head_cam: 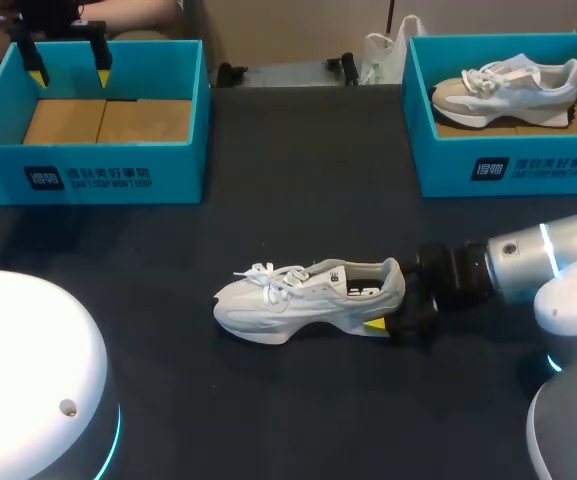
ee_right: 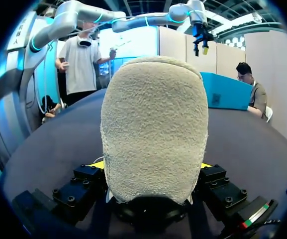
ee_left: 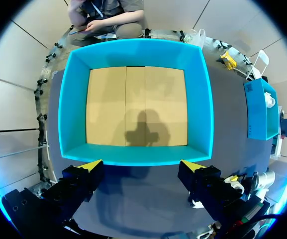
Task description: Take the shoe out of the shoebox, open the shoe tongue, remove and reinsert the insole, then place the shoe into the shoebox
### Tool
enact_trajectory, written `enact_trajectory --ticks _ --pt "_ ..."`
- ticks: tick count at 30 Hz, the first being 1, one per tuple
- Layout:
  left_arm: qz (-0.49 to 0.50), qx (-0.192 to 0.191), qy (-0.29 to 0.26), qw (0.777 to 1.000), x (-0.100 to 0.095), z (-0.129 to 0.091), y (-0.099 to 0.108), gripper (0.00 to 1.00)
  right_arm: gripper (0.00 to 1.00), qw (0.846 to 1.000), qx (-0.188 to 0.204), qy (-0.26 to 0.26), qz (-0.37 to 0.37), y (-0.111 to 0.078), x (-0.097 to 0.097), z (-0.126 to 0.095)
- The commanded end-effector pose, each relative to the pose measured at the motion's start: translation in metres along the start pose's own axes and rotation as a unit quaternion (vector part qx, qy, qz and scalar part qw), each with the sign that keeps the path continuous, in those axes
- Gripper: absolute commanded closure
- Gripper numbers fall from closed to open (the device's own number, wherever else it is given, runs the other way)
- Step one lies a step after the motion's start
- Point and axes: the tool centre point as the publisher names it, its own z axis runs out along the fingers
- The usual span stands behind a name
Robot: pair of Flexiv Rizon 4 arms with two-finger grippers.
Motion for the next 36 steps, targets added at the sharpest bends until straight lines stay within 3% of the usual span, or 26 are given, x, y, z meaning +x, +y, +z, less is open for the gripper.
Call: enact_trajectory --ticks 1,5,15,23,27,29,36 --pt "0.000 -0.001 -0.001 1.000 0.000 -0.001 0.000 0.00 1.00 1.000 0.001 -0.002 0.000 -0.005 -0.004 0.004" --pt "0.000 -0.001 -0.001 1.000 0.000 -0.001 0.000 0.00 1.00 1.000 0.001 -0.002 0.000 -0.005 -0.004 0.004" --pt "-0.079 -0.010 0.001 0.997 0.039 -0.002 0.037 0.00 1.00 1.000 0.001 -0.002 0.000 -0.005 -0.004 0.004" --pt "-0.084 -0.019 -0.006 0.996 0.080 -0.008 0.071 0.00 1.00 1.000 0.001 -0.002 0.000 -0.005 -0.004 0.004" --pt "-0.079 0.004 -0.038 0.996 0.103 -0.002 0.089 0.00 1.00 1.000 0.001 -0.002 0.000 -0.005 -0.004 0.004" --pt "-0.071 -0.009 -0.037 0.997 0.113 -0.001 0.096 0.00 1.00 1.000 0.001 -0.002 0.000 -0.005 -0.004 0.004" --pt "-0.043 0.000 -0.037 0.998 0.148 0.005 0.122 0.00 1.00 1.000 0.001 -0.002 0.000 -0.005 -0.004 0.004"
